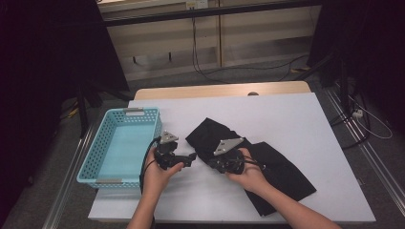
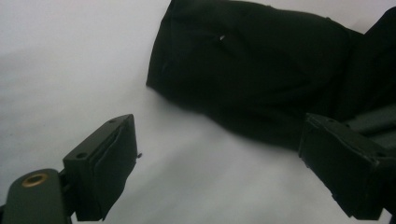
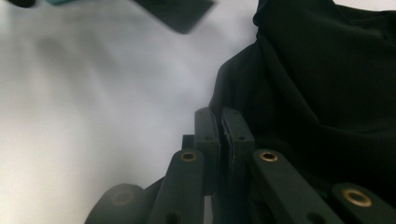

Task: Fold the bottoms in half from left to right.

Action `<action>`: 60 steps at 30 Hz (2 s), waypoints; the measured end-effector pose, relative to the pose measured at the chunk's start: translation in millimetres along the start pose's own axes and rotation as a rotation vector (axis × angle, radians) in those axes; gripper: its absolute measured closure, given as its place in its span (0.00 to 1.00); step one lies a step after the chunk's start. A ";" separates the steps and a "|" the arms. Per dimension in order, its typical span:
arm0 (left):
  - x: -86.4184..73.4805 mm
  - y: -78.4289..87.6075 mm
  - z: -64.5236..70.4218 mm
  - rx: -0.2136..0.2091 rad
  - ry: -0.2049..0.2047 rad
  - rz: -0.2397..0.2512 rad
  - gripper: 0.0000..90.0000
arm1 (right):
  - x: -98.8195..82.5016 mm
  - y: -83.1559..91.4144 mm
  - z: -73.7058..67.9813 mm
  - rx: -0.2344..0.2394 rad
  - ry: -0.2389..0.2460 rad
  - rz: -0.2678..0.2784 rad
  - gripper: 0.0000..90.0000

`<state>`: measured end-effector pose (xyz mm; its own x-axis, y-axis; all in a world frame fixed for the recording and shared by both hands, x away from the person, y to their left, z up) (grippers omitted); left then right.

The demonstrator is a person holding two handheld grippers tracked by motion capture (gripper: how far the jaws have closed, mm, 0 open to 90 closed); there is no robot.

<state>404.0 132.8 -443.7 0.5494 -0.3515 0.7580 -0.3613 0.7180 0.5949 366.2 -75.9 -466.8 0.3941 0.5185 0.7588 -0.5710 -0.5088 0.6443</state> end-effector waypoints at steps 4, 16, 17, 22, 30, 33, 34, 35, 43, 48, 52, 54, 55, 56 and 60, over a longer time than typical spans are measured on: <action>3.1 2.3 -2.6 0.005 0.004 0.010 0.14 | -0.9 2.0 -8.7 0.040 0.005 -0.009 0.92; 7.9 -4.5 -16.4 0.035 -0.010 -0.002 0.34 | -2.3 39.4 25.3 -0.076 -0.100 0.043 0.40; 8.7 -5.8 -16.8 0.034 -0.012 -0.011 0.38 | -4.7 43.2 27.5 -0.086 -0.105 0.047 0.40; 16.1 -13.1 -10.3 0.008 -0.054 -0.039 0.48 | -15.0 56.0 34.2 -0.107 -0.122 0.046 0.39; 23.4 -17.0 -14.9 0.015 -0.025 -0.115 0.87 | -27.2 55.9 34.9 -0.119 -0.131 0.020 0.38; 31.7 -14.3 -20.9 0.029 -0.015 -0.109 0.92 | -28.8 56.4 34.4 -0.119 -0.132 0.021 0.38; 34.7 -13.0 -23.1 0.033 -0.008 -0.109 0.93 | -29.1 56.7 34.4 -0.119 -0.134 0.021 0.38; 37.7 -12.6 -25.2 0.030 0.000 -0.107 0.93 | -29.4 56.9 34.5 -0.119 -0.136 0.020 0.38; 44.3 -8.8 -47.4 0.042 0.080 -0.101 0.95 | -31.4 56.6 34.4 -0.119 -0.136 0.018 0.37; 41.7 -14.8 -43.3 0.022 0.063 -0.056 0.53 | -30.6 56.9 34.1 -0.118 -0.133 0.024 0.37; 42.2 -28.6 -39.8 0.001 0.033 -0.057 0.52 | -30.1 55.9 32.5 -0.117 -0.128 0.021 0.36; 42.1 -39.0 -37.6 -0.021 0.003 -0.064 0.56 | -29.8 55.7 31.9 -0.116 -0.129 0.023 0.36; 41.5 -44.5 -36.5 -0.035 -0.004 -0.069 0.58 | -29.7 55.8 31.9 -0.116 -0.129 0.023 0.36; 40.1 -49.5 -35.5 -0.051 0.004 -0.084 0.60 | -29.7 55.8 32.1 -0.117 -0.130 0.023 0.35; 35.4 -62.7 -30.6 -0.072 0.014 -0.122 0.79 | -30.5 55.9 32.7 -0.114 -0.133 0.022 0.35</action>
<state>469.2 93.7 -462.3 0.5962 -0.4308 0.6775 -0.2368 0.7119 0.6611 345.8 -142.6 -450.8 0.4683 0.4091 0.7832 -0.6554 -0.4336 0.6184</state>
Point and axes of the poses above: each handheld gripper's, and its own axes: y roughly backward along the jaws, x roughly out of its top, z roughly to its right, the point moved 2 cm from there along -y, roughly forward along the jaws, and after that the axes turned 14 degrees about -x, right-handed, at the moved point
